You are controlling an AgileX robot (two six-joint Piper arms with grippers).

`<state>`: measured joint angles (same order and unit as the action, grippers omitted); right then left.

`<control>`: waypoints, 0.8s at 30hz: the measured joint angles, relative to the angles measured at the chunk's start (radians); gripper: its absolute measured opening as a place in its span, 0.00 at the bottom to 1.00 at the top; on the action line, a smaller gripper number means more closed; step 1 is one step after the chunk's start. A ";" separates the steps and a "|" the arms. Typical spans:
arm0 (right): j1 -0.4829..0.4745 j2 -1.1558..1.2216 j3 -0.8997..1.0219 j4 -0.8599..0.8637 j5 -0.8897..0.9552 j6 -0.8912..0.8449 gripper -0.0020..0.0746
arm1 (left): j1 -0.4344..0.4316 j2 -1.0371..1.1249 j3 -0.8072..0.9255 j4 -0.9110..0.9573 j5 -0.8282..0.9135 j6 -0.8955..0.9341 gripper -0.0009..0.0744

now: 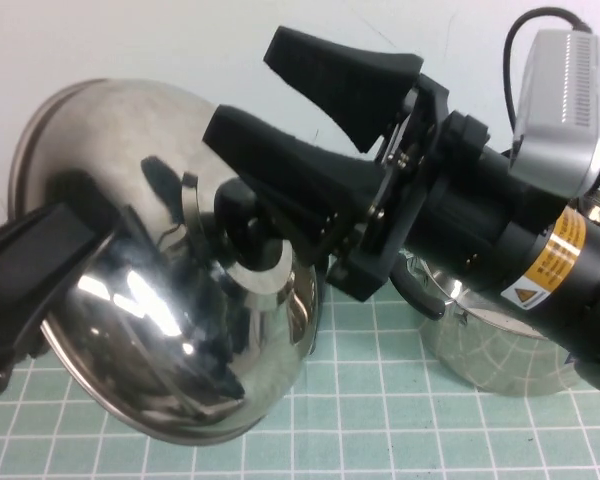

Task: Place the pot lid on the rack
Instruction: Place the pot lid on the pot rack

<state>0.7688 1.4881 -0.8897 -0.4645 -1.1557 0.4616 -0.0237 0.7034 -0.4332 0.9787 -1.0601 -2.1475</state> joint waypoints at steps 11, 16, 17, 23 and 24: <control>-0.030 -0.231 0.000 0.060 0.004 -0.245 0.78 | 0.000 0.087 -0.413 0.451 0.131 -0.194 0.05; -0.033 -0.407 0.000 -0.171 0.245 -0.247 0.34 | 0.000 0.261 -0.632 0.663 0.032 -0.326 0.05; -0.033 -0.444 0.005 -0.231 0.324 -0.226 0.23 | 0.000 0.300 -0.671 0.688 0.014 -0.339 0.05; -0.033 -0.662 0.074 -0.434 0.811 0.011 0.04 | 0.000 0.500 -0.818 0.779 -0.014 -0.364 0.05; -0.033 -0.706 0.089 -0.450 0.877 0.037 0.04 | 0.000 0.530 -0.831 0.799 -0.014 -0.366 0.05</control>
<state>0.7356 0.7822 -0.8003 -0.9142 -0.2787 0.4985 -0.0237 1.2332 -1.2644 1.7779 -1.0740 -2.5136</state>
